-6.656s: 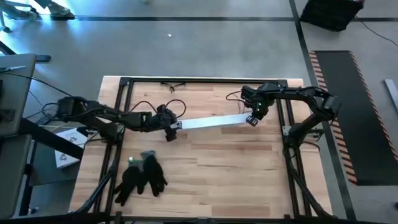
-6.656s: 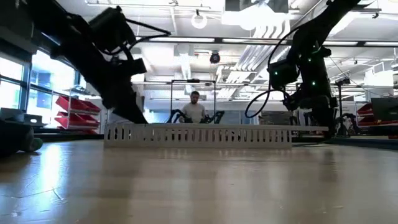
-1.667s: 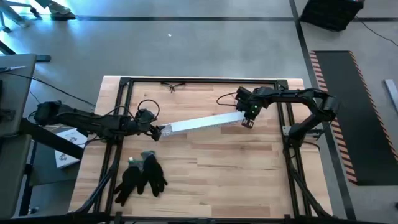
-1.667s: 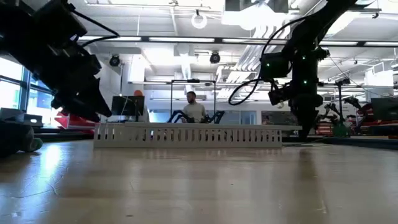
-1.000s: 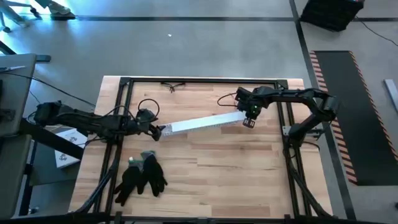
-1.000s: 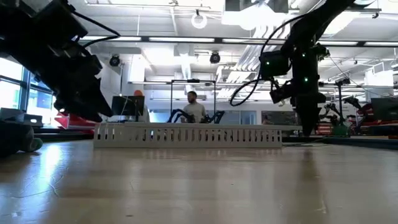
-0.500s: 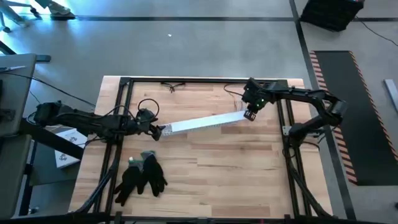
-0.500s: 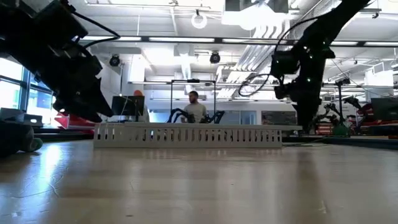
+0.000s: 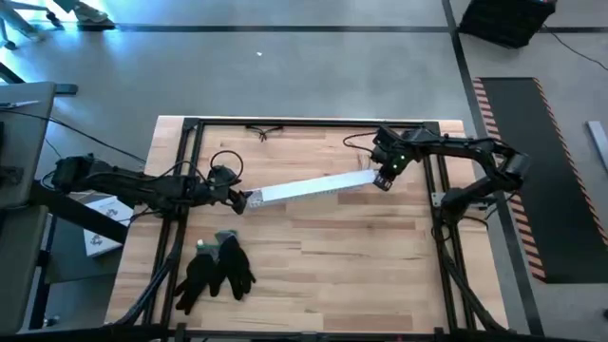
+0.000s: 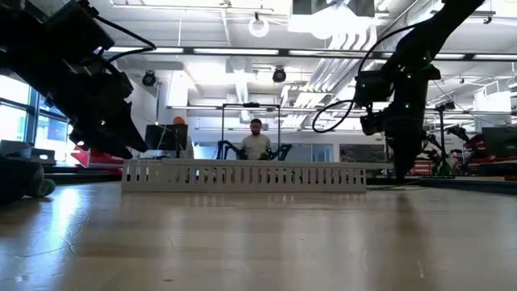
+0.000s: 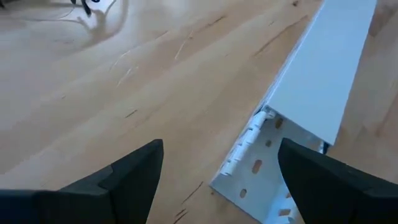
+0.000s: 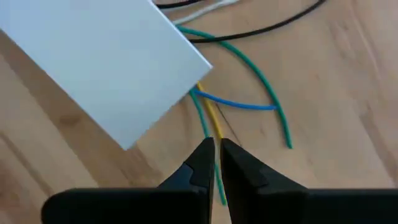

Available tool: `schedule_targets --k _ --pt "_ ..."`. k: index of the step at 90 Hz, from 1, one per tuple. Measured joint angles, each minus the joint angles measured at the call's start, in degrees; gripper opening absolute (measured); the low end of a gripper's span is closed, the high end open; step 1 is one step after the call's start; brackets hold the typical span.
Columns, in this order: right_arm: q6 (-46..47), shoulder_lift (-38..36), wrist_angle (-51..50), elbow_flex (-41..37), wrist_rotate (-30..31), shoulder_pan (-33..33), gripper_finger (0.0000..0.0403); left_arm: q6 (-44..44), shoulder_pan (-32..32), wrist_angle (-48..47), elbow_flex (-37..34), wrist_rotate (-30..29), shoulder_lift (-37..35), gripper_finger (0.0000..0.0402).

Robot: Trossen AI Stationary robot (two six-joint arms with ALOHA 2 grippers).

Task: Ziptie cables
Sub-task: Close the white cable duct

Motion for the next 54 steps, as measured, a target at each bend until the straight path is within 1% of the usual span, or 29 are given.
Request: schedule_targets --k 10,19,41,47,54 --pt "0.4 0.0 1.8 0.0 -0.1 1.1 0.0011 0.0 0.0 0.5 0.0 -0.3 0.4 0.0295" --pt "1.9 0.0 3.2 0.0 -1.4 2.4 0.0011 0.5 0.0 2.7 0.0 -1.3 1.7 0.0295" --pt "2.8 0.0 10.4 0.0 -5.5 6.3 0.0011 2.4 0.0 8.9 0.1 -2.7 7.9 0.0295" --pt "2.8 0.0 11.0 0.1 -6.6 7.0 0.0011 3.0 0.0 11.2 0.1 -3.2 9.6 0.0295" --pt "2.5 0.0 10.2 0.1 -6.5 7.5 0.0011 4.0 0.0 13.5 0.1 -3.4 10.7 0.0295"
